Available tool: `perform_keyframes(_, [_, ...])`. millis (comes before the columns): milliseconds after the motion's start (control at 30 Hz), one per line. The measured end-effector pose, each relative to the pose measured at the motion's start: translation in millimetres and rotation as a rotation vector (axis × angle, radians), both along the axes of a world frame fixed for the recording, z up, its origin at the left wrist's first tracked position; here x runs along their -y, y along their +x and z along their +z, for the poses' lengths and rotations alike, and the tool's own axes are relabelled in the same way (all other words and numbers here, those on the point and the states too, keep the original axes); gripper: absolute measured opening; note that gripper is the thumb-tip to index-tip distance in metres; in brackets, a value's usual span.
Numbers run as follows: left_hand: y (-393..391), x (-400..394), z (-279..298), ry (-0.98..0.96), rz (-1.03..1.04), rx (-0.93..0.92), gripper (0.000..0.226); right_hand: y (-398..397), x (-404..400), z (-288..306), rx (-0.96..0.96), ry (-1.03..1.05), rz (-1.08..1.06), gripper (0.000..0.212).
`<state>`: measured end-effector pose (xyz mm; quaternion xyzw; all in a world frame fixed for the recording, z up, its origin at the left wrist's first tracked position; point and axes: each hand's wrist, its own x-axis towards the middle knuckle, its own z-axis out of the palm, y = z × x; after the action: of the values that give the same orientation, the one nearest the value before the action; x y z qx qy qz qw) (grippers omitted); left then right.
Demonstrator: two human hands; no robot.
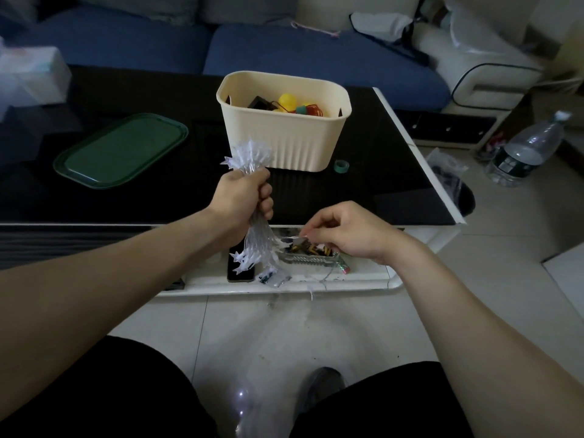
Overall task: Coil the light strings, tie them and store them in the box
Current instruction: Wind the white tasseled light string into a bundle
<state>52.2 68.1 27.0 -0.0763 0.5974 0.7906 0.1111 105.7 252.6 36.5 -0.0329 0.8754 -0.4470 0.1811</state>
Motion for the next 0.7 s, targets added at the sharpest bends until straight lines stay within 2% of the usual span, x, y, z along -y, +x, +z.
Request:
perform_keyframes(167, [6.6,-5.0,-2.8,-0.052,-0.079,-0.031,0.024,-0.6,8.4,-3.0,-0.082,-0.005,0.020,0.013])
perform_keyframes(300, [5.9,-3.7,-8.0,-0.255,-0.153,-0.208,0.028,-3.3,7.4,1.8,-0.217,-0.032,-0.051,0.018])
perform_keyframes(433, [6.3,-2.5,-8.4,-0.325,-0.196,-0.293,0.029,-4.7,2.4,5.2,-0.314,-0.077,-0.131,0.022])
perform_keyframes(600, [6.2,-6.0,-7.0,-0.215,-0.122,-0.185,0.019,-4.1,8.2,-2.3,-0.238,-0.080,-0.112,0.015])
perform_keyframes(700, [8.4,-7.4,-6.0,-0.142,-0.094,-0.111,0.011,-4.6,14.8,-8.1,-0.203,-0.057,-0.089,0.020])
